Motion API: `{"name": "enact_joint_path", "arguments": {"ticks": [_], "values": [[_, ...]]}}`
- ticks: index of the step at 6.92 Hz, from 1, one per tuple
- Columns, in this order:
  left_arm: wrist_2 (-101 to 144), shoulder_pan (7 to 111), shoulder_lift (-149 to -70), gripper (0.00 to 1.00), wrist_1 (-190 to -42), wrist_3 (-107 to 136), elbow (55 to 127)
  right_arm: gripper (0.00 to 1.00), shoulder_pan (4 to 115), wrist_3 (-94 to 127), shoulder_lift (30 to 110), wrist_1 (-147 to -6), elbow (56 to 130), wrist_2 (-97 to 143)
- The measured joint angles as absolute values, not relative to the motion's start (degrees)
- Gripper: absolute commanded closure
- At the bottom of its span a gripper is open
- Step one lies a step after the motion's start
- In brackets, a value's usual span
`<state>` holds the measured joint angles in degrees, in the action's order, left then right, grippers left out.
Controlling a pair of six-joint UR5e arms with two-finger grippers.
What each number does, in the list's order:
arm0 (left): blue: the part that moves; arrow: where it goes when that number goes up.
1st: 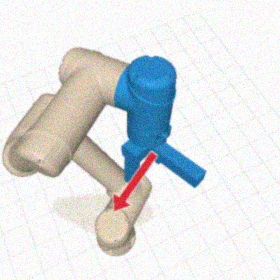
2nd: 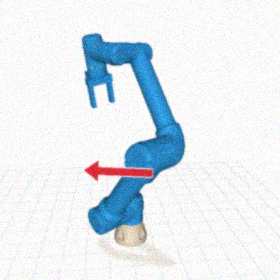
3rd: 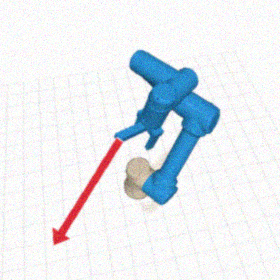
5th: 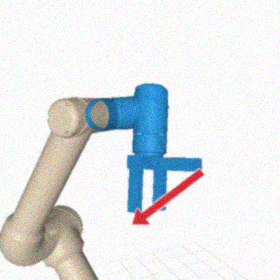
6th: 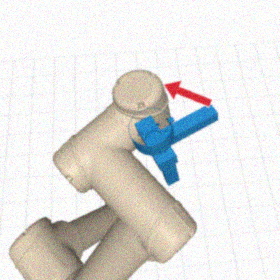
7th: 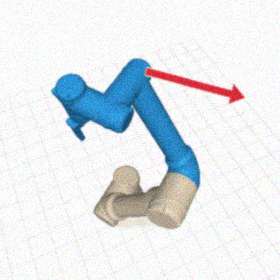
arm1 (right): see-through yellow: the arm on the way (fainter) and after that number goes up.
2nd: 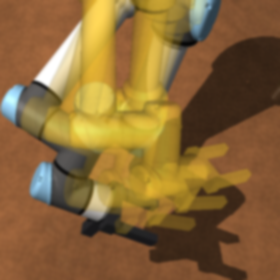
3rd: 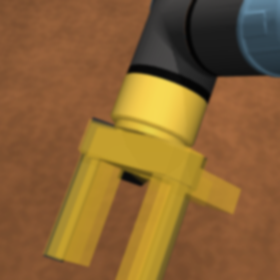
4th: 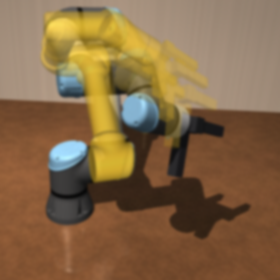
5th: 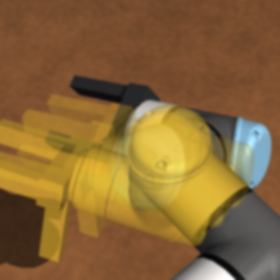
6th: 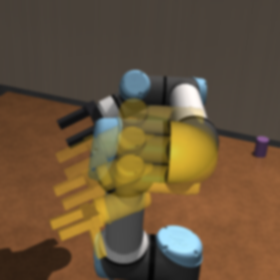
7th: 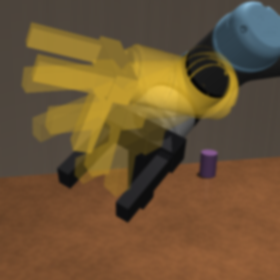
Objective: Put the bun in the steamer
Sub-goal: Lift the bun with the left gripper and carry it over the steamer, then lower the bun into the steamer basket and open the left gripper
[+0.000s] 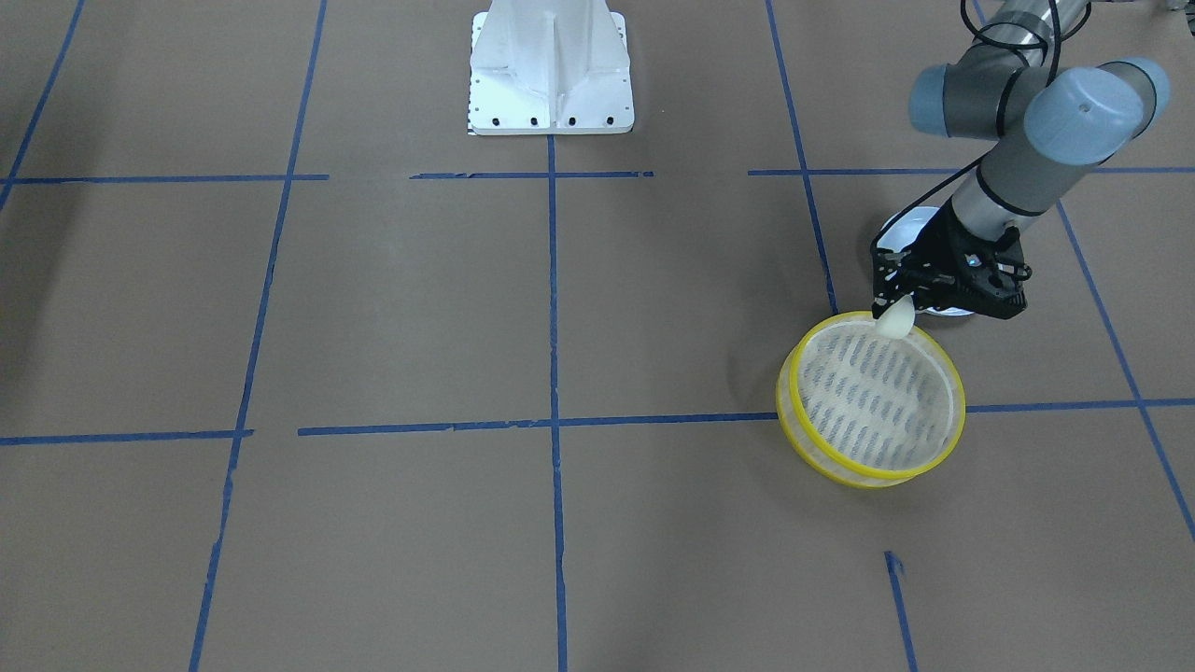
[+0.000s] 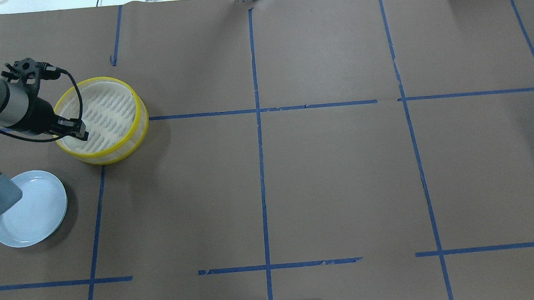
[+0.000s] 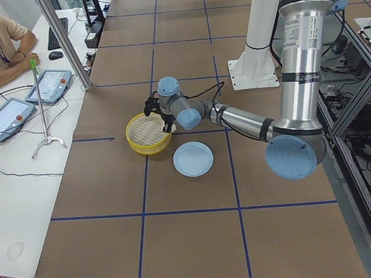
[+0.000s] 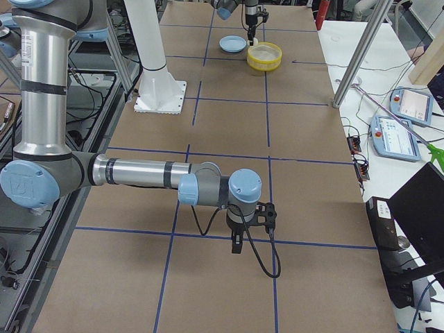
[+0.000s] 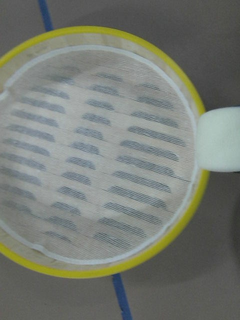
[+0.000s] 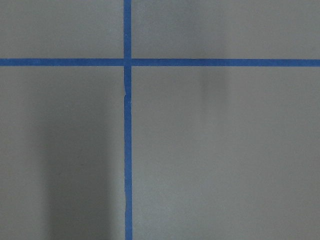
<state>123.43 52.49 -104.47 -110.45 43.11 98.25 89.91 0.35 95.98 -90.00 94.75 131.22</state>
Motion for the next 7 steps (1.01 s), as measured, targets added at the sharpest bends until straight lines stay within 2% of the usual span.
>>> {"name": "enact_joint_path", "arguments": {"ticks": [3, 7], "values": [[123.31, 52.73, -111.55, 0.66, -109.00, 45.22, 86.59, 0.00, 89.91, 0.35, 95.98, -90.00, 94.75, 131.22], [123.25, 52.57, -114.40, 0.65, -111.39, 45.56, 80.80, 0.00, 89.91, 0.35, 95.98, -90.00, 94.75, 131.22]]}}
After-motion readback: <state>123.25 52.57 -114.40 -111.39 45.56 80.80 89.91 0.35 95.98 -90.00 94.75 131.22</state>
